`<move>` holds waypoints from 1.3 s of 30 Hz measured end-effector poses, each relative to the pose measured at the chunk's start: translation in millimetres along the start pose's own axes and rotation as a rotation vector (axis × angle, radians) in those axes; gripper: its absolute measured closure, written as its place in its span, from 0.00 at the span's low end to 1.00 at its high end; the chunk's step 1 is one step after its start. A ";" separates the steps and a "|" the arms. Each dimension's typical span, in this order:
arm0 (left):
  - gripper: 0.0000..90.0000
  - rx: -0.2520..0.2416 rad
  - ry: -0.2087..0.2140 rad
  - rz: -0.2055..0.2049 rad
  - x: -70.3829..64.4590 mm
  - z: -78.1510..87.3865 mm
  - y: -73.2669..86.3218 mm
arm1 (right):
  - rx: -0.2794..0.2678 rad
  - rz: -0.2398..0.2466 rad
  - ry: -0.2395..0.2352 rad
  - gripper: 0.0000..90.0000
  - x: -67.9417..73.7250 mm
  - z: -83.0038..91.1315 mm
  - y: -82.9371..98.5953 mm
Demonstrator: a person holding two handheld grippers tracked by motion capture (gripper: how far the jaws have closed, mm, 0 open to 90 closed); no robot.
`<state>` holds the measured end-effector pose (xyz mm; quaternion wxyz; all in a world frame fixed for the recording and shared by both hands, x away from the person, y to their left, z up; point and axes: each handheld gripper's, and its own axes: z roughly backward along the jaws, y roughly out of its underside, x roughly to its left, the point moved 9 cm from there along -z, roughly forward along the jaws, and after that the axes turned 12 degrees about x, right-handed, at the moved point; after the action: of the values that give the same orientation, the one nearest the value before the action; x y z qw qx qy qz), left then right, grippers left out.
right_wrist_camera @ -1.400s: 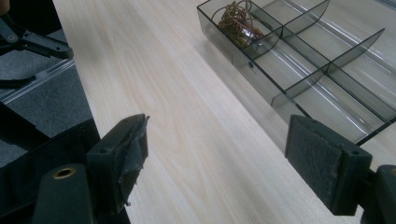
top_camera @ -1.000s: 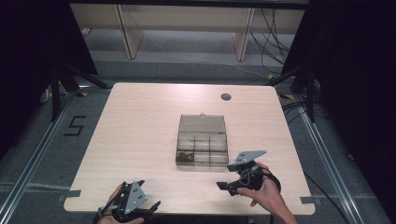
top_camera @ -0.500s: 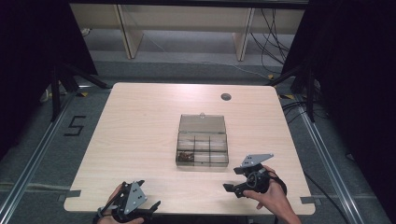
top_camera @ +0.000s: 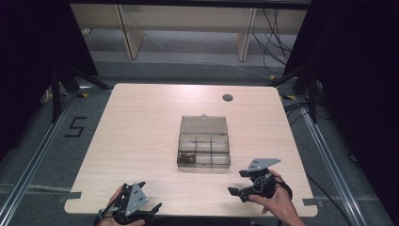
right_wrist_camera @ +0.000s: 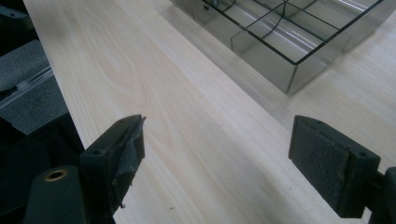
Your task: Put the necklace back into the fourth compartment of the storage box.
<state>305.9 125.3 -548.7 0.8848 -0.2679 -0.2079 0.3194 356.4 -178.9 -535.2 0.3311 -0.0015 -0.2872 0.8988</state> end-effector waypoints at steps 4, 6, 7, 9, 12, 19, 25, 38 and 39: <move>0.17 0.004 -0.002 0.004 -0.2 -1.5 0.5 | -0.016 0.000 0.009 0.21 -1.6 -0.8 3.7; 0.17 -0.007 -0.009 -0.032 2.1 -1.0 -1.6 | -0.010 -0.006 0.010 0.21 -2.9 -1.3 6.8; 0.17 -0.007 -0.003 -0.040 2.2 -0.8 -1.9 | -0.014 -0.013 0.014 0.21 -3.3 -1.9 7.7; 0.17 0.007 -0.003 -0.003 0.6 -0.4 0.6 | -0.013 -0.018 0.010 0.21 -3.2 -1.7 9.9; 0.17 -0.006 -0.013 -0.032 2.7 -1.2 -1.3 | -0.019 -0.016 0.014 0.21 -4.3 0.4 12.2; 0.17 0.004 0.004 0.001 -1.1 -1.9 0.5 | -0.028 -0.021 0.018 0.20 -5.3 2.1 18.1; 0.17 0.004 -0.006 0.014 0.2 -3.9 1.0 | -0.030 -0.013 0.015 0.20 -4.3 1.5 20.9; 0.17 0.003 -0.006 -0.033 1.7 -3.9 -0.1 | -0.027 -0.021 0.014 0.20 -2.6 2.2 30.6; 0.17 0.000 -0.005 -0.031 1.5 -4.1 -0.4 | -0.029 -0.009 0.004 0.20 -2.0 2.2 30.8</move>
<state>309.3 124.7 -551.3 0.8891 -0.2637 -0.2143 0.3066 339.3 -200.2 -549.6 0.3356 -0.0065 -0.2994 0.8931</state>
